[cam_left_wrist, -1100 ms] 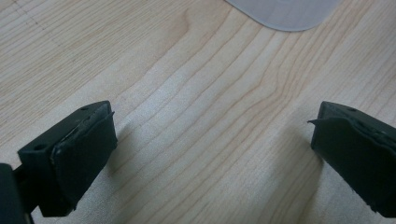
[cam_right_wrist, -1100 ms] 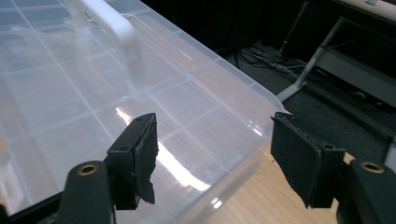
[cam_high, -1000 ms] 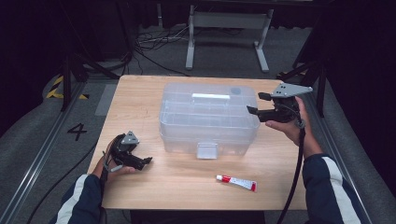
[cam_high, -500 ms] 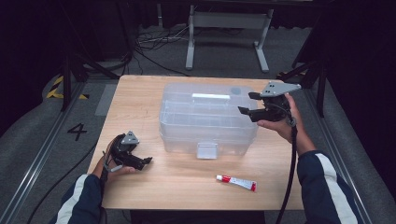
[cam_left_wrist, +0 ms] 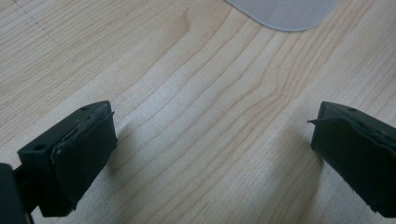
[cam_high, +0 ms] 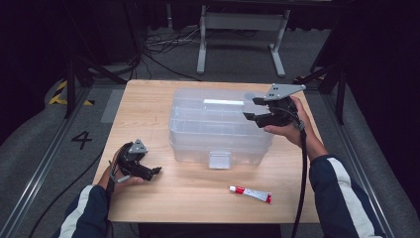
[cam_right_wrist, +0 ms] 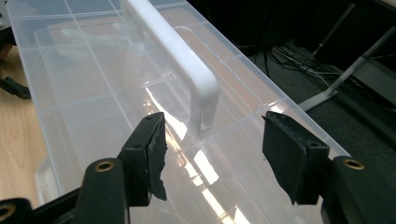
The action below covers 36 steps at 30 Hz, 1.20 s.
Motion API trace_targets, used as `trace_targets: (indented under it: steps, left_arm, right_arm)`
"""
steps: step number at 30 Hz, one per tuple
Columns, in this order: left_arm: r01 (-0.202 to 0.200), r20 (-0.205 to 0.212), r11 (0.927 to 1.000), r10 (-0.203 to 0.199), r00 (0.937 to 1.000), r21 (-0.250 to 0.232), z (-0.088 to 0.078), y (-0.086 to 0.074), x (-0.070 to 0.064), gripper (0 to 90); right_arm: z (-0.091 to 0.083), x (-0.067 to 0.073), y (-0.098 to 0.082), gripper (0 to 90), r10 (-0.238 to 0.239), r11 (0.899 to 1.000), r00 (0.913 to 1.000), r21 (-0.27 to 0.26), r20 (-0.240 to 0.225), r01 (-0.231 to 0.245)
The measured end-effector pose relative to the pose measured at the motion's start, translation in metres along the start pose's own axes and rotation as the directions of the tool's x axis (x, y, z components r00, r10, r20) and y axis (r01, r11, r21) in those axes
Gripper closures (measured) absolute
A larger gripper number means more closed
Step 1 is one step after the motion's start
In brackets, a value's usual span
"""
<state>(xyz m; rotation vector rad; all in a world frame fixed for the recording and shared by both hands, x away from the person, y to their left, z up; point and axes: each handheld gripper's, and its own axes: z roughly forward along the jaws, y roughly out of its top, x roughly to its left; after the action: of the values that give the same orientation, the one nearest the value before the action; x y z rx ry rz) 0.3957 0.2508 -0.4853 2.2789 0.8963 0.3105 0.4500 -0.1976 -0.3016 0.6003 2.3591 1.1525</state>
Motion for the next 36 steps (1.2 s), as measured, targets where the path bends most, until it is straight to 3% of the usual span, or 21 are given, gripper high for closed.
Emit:
trace_targets:
  steps: [16,36]
  left_arm:
    - [0.000,0.000,1.0000,0.000,1.0000,0.000,0.000,0.000,0.000,0.4]
    - [0.000,0.001,1.0000,0.000,1.0000,0.000,0.000,0.000,0.000,0.4]
  right_arm:
    - [0.017,0.004,0.014,52.8,-0.039,0.997,0.9991,0.068,-0.019,0.040]
    - [0.030,0.004,0.024,70.3,-0.060,0.993,0.9981,0.101,-0.016,0.061]
